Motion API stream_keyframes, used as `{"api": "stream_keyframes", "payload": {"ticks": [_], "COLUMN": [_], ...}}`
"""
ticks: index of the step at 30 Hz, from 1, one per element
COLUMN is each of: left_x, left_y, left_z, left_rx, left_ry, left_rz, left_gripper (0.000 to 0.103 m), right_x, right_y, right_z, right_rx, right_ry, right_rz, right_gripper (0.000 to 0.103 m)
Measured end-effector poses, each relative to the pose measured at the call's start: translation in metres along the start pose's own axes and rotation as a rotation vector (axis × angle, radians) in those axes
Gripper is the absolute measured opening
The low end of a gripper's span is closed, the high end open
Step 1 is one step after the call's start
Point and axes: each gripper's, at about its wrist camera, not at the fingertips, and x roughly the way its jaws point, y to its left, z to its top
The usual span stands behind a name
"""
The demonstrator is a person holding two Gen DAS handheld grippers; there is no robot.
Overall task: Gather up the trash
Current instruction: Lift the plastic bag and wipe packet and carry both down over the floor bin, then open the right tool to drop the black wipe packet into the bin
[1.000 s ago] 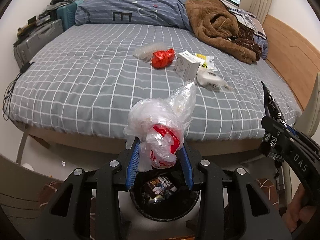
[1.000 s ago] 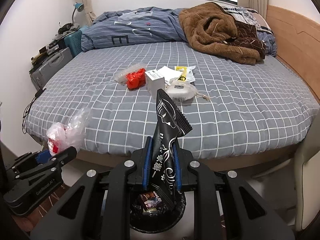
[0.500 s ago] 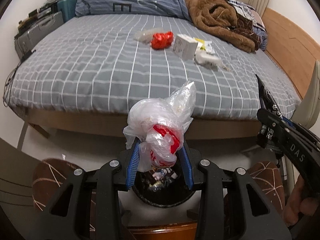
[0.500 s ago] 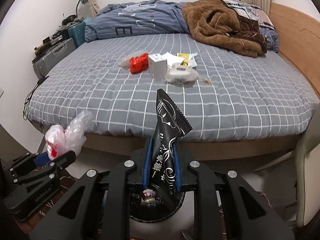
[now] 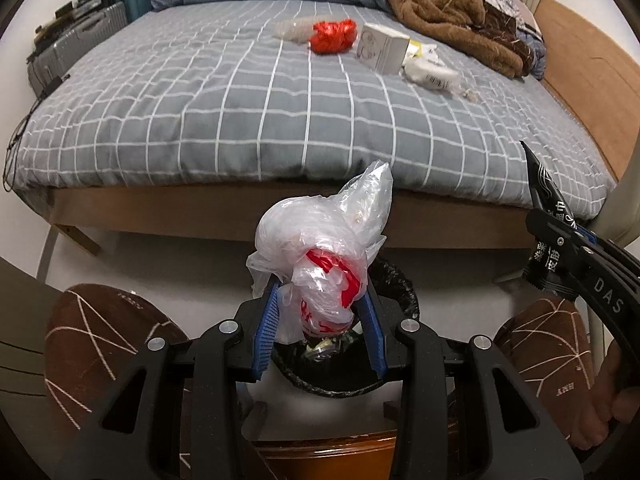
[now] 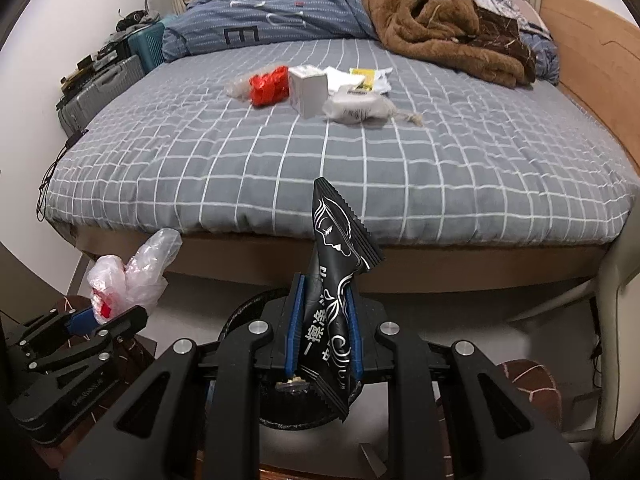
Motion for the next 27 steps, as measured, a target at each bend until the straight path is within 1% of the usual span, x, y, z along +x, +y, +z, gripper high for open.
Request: {"api": "stream_keyframes", "payload": {"ticks": [7, 11, 17, 27], "left_x": [0.028, 0.041, 0.063, 0.096], "left_y": [0.003, 0.006, 0.018, 0.021], "left_z": [-0.01, -0.014, -0.016, -0.013], "left_rx": [-0.015, -0.021, -0.047, -0.053], "left_ry": [0.049, 0.075, 0.111, 0.15], "left_rz": [-0.014, -0.009, 0.004, -0.001], "left_gripper": [0.037, 0.037, 0.037, 0.037], "right_x": [0.028, 0.045, 0.07, 0.11], "right_y": [0.004, 0.007, 0.011, 0.016], "right_z": [-0.013, -0.02, -0.028, -0.036], "right_rx": [-0.004, -0.007, -0.012, -0.02], "right_ry": [0.058, 0.099, 0.15, 0.224], "right_rz": [0.01, 0.023, 0.042, 0.044], "right_gripper": [0.019, 0.019, 0.019, 0.019]}}
